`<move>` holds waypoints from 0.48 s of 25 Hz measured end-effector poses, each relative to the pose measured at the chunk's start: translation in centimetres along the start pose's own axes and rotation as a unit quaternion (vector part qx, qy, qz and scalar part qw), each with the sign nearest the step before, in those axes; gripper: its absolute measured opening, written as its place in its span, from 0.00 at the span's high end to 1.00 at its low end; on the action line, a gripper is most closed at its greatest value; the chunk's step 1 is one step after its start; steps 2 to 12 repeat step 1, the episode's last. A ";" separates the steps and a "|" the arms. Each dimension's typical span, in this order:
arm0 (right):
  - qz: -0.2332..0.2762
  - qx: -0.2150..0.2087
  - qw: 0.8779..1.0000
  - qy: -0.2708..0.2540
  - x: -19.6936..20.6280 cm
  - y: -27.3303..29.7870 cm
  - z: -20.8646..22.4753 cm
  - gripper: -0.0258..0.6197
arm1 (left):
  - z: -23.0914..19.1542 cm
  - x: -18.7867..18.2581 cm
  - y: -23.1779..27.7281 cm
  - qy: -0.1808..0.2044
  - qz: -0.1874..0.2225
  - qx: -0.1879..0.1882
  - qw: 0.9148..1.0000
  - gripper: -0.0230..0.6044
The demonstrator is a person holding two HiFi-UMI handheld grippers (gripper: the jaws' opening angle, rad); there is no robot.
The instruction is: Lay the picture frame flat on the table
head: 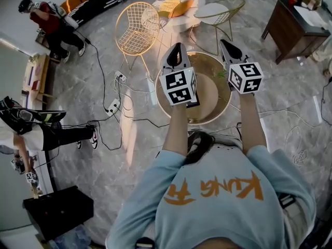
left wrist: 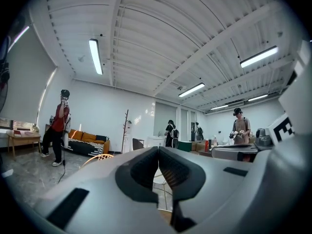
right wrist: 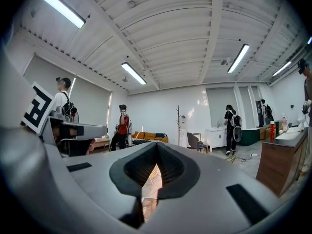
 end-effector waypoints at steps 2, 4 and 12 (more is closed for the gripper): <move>0.001 -0.002 1.000 -0.001 -0.1 0.0 -0.1 0.96 | -0.1 -0.2 -0.1 -0.001 0.002 -0.001 1.000 0.93; 0.001 -0.002 1.000 -0.001 -0.1 0.0 -0.1 0.96 | -0.1 -0.2 -0.1 -0.001 0.002 -0.001 1.000 0.93; 0.001 -0.002 1.000 -0.001 -0.1 0.0 -0.1 0.96 | -0.1 -0.2 -0.1 -0.001 0.002 -0.001 1.000 0.93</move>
Point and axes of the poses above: the fingertips, and each gripper's own axes: y forward along the fingers, z to its right, x out of its underside, the point moved 1 cm from there along -y, backward along the fingers, and after that the axes turned 7 degrees about y, right-handed, at the moved point
